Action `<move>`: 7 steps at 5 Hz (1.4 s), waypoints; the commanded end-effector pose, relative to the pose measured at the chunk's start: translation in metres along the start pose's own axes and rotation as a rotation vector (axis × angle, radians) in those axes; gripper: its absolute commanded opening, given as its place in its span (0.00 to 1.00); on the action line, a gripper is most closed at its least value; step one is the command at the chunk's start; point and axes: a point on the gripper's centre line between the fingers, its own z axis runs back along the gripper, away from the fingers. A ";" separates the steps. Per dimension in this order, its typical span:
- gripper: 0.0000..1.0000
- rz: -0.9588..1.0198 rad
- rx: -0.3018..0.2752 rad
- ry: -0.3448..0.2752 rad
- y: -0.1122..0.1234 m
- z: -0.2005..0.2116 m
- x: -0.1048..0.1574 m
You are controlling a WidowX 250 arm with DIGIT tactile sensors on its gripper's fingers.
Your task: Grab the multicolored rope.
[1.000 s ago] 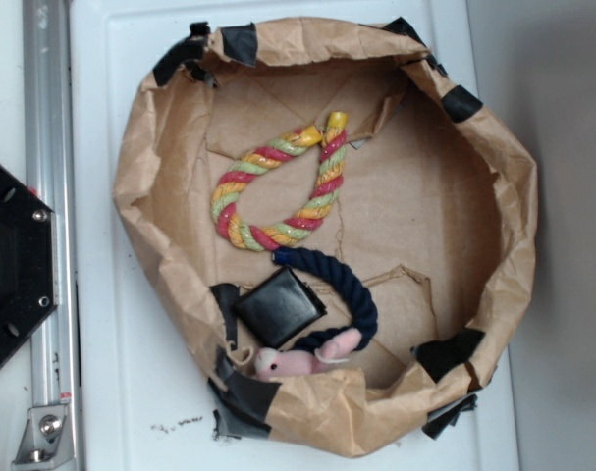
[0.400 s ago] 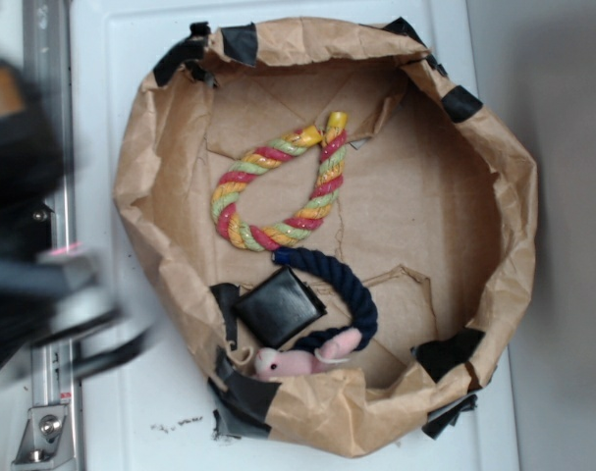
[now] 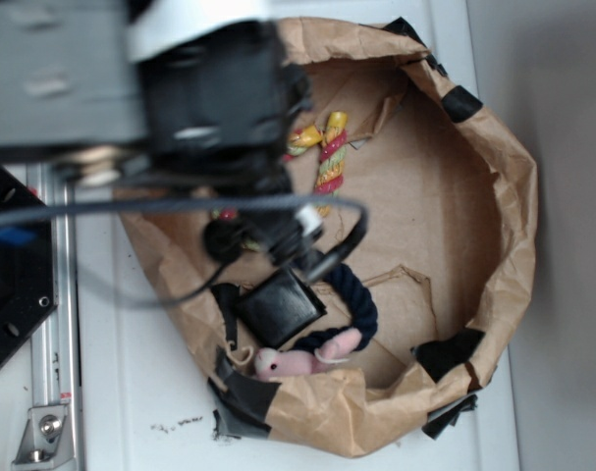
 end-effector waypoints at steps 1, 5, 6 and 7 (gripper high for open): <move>1.00 0.278 -0.027 0.028 0.010 -0.035 0.008; 1.00 0.347 -0.053 -0.048 -0.007 -0.064 0.012; 1.00 0.414 -0.089 -0.068 -0.012 -0.075 0.013; 1.00 0.507 -0.122 -0.056 -0.017 -0.088 0.016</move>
